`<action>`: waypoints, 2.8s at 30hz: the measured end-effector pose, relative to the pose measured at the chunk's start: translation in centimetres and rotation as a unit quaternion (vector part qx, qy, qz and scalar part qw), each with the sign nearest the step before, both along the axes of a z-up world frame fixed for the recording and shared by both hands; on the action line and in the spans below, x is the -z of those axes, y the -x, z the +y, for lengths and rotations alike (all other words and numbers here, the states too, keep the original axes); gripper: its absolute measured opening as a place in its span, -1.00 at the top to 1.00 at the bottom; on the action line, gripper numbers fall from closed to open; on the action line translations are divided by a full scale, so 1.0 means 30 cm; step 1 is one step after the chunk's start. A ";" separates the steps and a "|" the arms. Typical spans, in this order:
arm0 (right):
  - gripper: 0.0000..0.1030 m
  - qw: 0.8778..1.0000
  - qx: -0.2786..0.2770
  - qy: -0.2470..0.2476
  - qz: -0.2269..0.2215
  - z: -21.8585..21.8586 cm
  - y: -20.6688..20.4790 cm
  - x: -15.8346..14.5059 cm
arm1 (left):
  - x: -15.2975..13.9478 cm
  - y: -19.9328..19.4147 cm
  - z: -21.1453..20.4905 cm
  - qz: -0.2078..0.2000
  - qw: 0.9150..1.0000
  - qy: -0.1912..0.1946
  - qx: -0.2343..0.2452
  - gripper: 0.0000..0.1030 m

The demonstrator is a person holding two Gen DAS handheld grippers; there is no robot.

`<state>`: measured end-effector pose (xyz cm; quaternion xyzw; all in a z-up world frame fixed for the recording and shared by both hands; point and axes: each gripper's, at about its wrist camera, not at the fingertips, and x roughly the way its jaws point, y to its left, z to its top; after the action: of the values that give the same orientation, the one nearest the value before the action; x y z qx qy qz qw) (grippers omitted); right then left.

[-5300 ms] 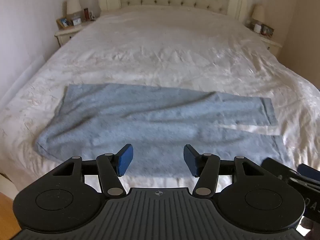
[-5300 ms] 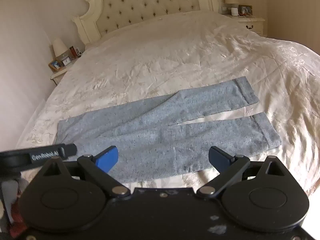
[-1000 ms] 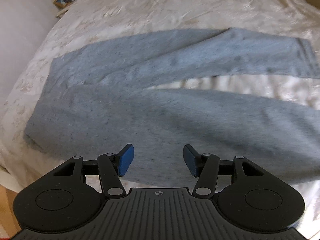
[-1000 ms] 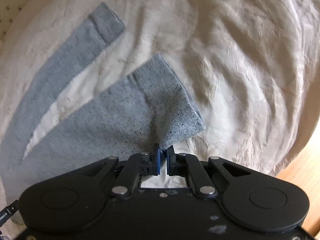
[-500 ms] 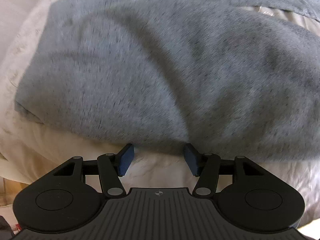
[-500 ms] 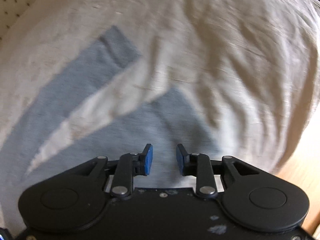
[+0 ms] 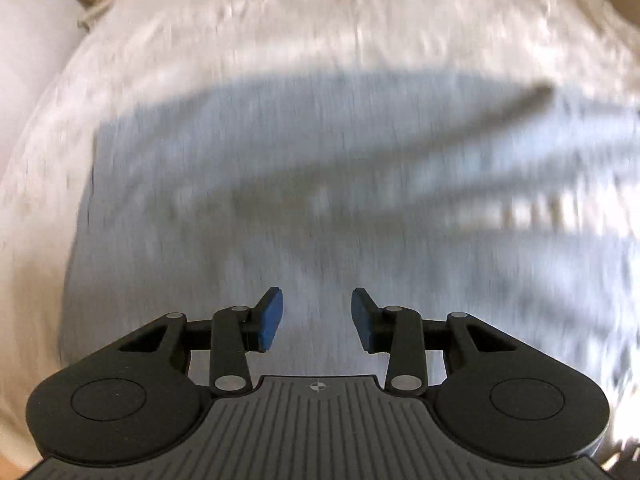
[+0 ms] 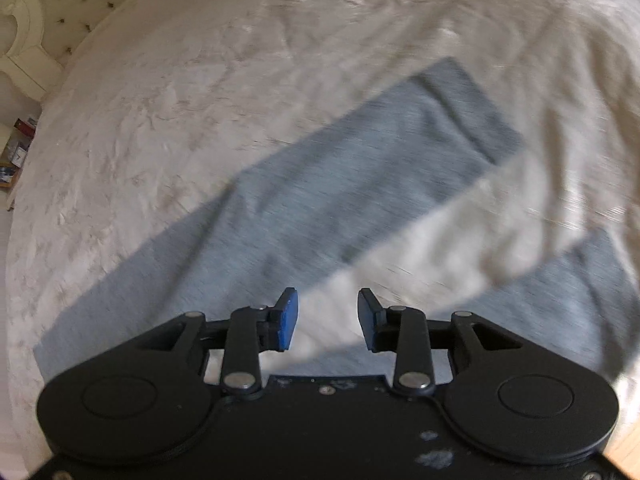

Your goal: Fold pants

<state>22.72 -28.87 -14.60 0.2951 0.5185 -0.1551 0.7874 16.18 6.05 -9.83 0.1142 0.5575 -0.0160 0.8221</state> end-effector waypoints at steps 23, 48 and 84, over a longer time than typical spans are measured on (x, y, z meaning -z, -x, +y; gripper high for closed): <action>-0.07 0.988 0.063 -0.080 0.116 0.316 -0.741 0.349 | 0.089 -0.192 0.278 -0.004 0.997 0.028 -0.075 0.27; 0.17 0.995 -0.043 -0.086 -0.012 0.311 -0.653 0.134 | 0.071 -0.307 0.301 -0.025 0.996 0.056 -0.068 0.27; 0.01 0.921 -0.172 -0.083 -0.340 0.048 0.037 -1.289 | -1.106 0.084 -0.022 -0.377 0.925 0.045 0.032 0.27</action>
<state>21.59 -27.43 24.07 0.3003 0.2738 0.1359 0.9035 13.67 5.40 23.33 0.0926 0.2016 -0.0229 0.9748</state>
